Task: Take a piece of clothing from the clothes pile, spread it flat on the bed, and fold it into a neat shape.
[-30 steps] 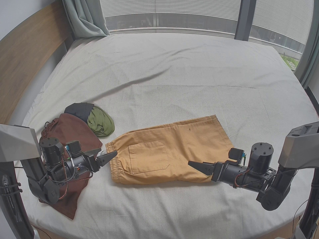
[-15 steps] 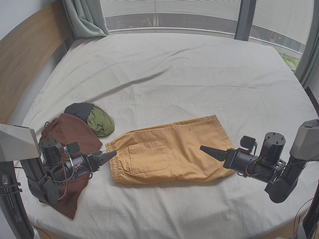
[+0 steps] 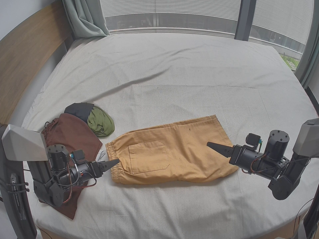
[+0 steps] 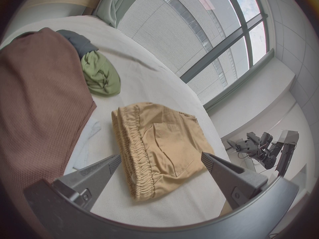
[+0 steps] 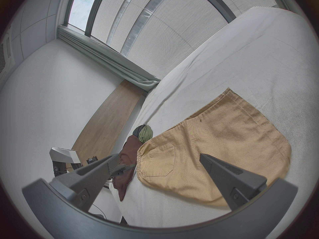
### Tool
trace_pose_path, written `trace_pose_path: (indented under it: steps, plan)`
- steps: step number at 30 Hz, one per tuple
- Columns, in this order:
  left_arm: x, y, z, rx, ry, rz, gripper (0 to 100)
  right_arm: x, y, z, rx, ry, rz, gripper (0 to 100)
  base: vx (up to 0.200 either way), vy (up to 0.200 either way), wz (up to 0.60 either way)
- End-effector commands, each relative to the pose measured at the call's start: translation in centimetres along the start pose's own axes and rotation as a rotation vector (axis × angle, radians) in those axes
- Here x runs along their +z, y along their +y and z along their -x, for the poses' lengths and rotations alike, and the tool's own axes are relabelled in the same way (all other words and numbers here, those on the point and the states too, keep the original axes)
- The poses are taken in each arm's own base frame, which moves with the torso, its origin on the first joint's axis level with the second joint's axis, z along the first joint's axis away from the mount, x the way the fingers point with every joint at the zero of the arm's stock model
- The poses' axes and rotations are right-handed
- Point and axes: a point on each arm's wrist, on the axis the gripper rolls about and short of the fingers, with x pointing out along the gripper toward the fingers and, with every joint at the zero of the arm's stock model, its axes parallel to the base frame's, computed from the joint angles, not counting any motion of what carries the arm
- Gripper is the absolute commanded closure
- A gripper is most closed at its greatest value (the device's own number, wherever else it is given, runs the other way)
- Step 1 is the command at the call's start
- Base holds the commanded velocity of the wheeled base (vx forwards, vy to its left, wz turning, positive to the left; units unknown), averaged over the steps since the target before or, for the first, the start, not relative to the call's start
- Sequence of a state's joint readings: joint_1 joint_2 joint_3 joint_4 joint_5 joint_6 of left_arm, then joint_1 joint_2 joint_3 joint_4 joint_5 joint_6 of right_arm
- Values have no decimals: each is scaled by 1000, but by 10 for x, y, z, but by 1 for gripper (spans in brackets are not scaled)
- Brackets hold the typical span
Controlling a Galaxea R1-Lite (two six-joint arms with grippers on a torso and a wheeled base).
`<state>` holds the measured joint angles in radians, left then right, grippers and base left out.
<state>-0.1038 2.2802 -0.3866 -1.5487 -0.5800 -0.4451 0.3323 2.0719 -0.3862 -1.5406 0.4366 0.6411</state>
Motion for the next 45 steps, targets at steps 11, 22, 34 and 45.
trace_pose_path:
  steps: [11, 22, 34, 45]
  plan:
    - [-29, 18, -17, 24, 90, 50, 0, -2, -1, 1, -4, 8, -4, 0, 0, 0, 0]
    - [-38, 35, -39, 31, 89, 77, 0, -3, -1, 0, -3, 14, -6, 0, 0, 0, 0]
    - [-28, 12, -71, 84, -41, 237, 0, -5, -3, -1, -8, 18, -7, 0, 0, 0, 0]
    - [-29, 10, -73, 78, -37, 240, 0, -7, -5, -2, -13, 26, -10, 0, 0, 0, 0]
